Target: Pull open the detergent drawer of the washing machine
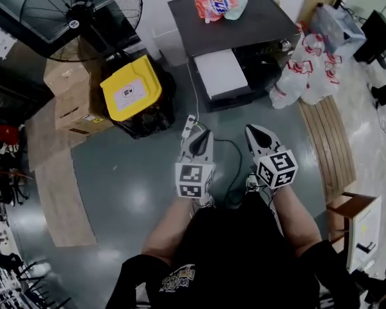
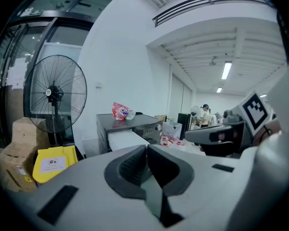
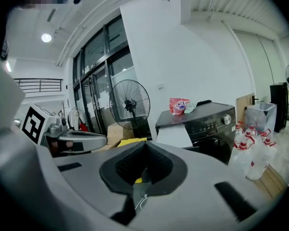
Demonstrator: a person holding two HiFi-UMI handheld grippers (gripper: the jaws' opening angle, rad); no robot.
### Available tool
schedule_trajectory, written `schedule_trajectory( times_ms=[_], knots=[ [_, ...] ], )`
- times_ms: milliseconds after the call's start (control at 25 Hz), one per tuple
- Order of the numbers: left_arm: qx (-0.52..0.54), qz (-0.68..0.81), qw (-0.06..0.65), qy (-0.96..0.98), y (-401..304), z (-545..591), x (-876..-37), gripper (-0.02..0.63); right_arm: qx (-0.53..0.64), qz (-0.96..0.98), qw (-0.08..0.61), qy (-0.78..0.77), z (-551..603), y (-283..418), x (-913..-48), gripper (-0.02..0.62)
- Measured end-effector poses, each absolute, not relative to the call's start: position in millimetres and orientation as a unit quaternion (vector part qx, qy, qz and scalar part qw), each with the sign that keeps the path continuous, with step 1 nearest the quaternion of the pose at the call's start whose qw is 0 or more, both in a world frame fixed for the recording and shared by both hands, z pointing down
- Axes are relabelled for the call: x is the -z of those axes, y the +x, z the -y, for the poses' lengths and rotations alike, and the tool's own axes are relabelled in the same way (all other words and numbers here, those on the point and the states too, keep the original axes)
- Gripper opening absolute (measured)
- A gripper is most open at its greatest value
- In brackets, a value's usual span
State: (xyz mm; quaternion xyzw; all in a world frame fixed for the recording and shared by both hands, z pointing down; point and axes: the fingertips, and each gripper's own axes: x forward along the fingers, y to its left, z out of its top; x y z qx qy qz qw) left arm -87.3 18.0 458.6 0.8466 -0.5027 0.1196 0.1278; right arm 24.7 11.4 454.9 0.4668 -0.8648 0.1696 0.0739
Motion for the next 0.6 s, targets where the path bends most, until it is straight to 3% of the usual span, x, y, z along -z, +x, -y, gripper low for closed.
schedule_trajectory(
  times_ms=[600],
  knots=[
    [-0.108, 0.462, 0.123, 0.871, -93, -49, -453, 0.012, -0.153, 0.849, 0.075, 0.5, -58, 13, -442, 0.003]
  ],
)
